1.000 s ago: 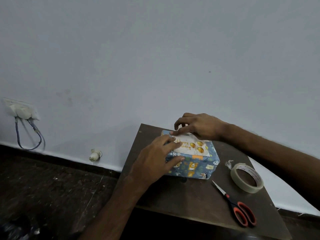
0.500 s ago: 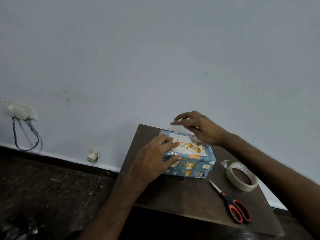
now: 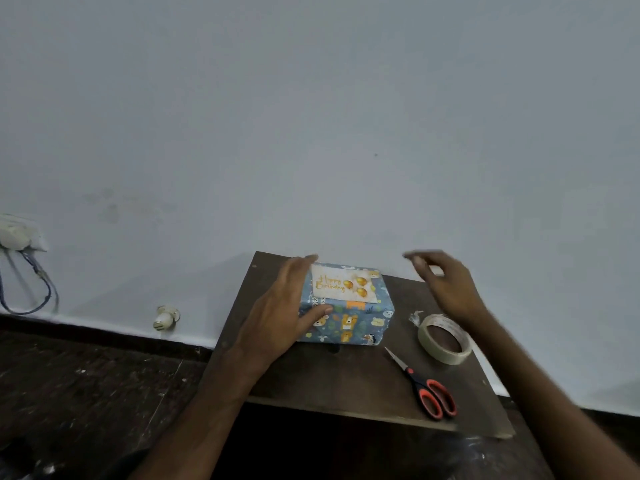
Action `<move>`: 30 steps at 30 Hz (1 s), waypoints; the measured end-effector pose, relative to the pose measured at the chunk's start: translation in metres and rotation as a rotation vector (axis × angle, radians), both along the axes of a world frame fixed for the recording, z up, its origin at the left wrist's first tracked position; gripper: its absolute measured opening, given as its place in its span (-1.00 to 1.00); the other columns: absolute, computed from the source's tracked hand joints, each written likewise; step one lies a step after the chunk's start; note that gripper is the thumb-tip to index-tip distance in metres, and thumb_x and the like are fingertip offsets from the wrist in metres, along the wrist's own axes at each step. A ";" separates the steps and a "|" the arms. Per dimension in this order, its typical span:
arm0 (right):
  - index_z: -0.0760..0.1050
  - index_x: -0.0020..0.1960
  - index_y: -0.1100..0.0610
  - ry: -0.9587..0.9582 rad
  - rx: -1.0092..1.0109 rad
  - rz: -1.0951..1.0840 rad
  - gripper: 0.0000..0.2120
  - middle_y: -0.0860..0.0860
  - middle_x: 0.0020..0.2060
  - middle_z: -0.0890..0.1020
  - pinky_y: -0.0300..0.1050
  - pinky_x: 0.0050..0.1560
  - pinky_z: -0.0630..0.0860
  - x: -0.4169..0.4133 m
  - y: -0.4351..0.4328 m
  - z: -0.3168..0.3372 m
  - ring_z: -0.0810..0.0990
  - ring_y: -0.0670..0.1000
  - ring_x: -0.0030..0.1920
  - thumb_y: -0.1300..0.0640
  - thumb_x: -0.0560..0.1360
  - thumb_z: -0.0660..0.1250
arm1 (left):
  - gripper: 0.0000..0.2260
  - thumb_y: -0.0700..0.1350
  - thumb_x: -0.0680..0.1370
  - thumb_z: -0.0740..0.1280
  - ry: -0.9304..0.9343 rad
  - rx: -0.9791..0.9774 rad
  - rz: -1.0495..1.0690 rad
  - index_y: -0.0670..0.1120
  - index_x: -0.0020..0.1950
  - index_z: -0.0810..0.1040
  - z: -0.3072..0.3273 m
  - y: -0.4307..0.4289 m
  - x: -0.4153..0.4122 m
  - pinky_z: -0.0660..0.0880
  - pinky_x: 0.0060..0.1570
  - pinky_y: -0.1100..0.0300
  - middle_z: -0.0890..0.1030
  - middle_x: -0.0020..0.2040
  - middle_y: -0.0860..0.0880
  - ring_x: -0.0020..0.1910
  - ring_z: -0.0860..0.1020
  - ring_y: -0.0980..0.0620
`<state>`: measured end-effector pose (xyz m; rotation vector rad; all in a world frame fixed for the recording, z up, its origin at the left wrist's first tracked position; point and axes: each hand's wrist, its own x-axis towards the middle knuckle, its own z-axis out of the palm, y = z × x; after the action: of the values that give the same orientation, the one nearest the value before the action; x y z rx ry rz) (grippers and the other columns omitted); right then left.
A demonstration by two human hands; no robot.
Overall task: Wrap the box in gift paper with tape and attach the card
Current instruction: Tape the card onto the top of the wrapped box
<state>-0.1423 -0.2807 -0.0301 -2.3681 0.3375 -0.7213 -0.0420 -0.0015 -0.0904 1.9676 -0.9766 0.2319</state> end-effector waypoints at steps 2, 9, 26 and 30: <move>0.63 0.11 0.05 0.120 -0.065 -0.178 -0.77 -0.05 0.03 0.66 -0.11 0.07 0.48 -0.043 -0.008 -0.028 0.61 -0.04 0.06 -0.04 0.58 0.32 | -0.44 0.11 0.53 0.44 -0.005 -0.011 0.014 0.04 0.44 0.29 0.000 -0.002 -0.004 0.54 0.05 0.29 0.31 0.36 0.14 0.21 0.42 0.24; 0.64 0.01 0.10 0.178 -0.296 -0.274 -0.89 0.00 -0.03 0.64 -0.06 -0.07 0.46 -0.111 -0.013 -0.117 0.55 0.15 0.02 0.18 0.48 0.46 | -0.40 0.10 0.50 0.45 -0.142 0.017 0.084 -0.10 0.44 0.35 0.007 -0.006 -0.021 0.38 0.30 0.21 0.29 0.52 -0.01 0.39 0.32 0.16; 0.66 0.13 0.11 -0.276 0.382 0.234 -0.74 -0.13 0.23 0.63 -0.09 0.28 0.53 -0.118 0.071 -0.083 0.53 -0.05 0.34 0.22 0.44 0.49 | -0.74 0.00 0.48 0.39 0.770 -0.349 -0.301 -0.10 0.09 0.65 0.013 -0.065 -0.118 0.57 0.00 0.19 0.74 -0.04 -0.03 -0.04 0.68 0.06; 0.63 0.13 0.02 -0.321 0.233 0.125 -0.74 -0.14 0.13 0.65 -0.06 0.14 0.56 -0.114 0.063 -0.067 0.59 -0.01 0.22 0.22 0.47 0.48 | -0.88 -0.10 0.55 0.43 0.667 -0.194 -0.295 -0.07 0.06 0.64 0.005 -0.053 -0.109 0.62 0.00 0.14 0.72 -0.09 -0.05 -0.05 0.69 -0.04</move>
<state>-0.2566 -0.2177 -0.0967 -1.9958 0.1261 -0.9319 -0.1514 -0.0546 -0.0856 1.5333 -0.7461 -0.4549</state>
